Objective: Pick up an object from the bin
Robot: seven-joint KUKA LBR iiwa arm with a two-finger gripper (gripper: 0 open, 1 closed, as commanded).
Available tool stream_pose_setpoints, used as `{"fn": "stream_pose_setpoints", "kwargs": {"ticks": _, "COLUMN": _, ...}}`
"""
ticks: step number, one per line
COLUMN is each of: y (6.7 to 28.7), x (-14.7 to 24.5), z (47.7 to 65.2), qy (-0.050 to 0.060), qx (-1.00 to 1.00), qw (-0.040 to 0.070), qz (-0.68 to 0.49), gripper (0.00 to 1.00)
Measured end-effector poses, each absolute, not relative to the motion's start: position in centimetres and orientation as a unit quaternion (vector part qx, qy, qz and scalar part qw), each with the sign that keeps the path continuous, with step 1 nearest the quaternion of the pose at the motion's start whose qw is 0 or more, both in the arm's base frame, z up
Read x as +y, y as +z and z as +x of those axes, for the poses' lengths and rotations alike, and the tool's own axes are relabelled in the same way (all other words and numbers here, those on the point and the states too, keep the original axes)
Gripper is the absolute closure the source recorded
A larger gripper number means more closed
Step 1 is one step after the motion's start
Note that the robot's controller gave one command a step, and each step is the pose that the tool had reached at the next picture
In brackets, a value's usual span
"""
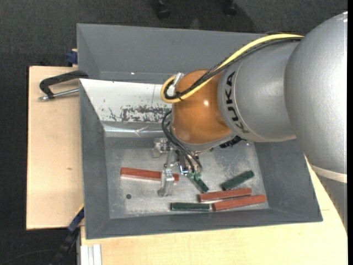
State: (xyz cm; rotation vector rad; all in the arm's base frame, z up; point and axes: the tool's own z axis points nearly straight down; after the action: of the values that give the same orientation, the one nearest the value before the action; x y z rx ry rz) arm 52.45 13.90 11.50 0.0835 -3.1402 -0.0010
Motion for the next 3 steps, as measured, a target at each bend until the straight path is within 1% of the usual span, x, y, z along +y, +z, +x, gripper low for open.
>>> {"fn": "stream_pose_setpoints", "kwargs": {"ticks": 1, "y": 6.8, "x": 16.11, "z": 51.38, "qy": 0.0, "qx": -0.999, "qw": 0.003, "qz": 0.05, "gripper": 0.0}}
{"fn": "stream_pose_setpoints", "kwargs": {"ticks": 2, "y": 6.86, "x": 16.2, "z": 51.42, "qy": -0.001, "qx": -0.999, "qw": 0.001, "qz": 0.05, "gripper": 0.0}}
{"fn": "stream_pose_setpoints", "kwargs": {"ticks": 3, "y": 6.86, "x": 16.18, "z": 51.43, "qy": -0.001, "qx": -0.999, "qw": 0.0, "qz": 0.05, "gripper": 1.0}}
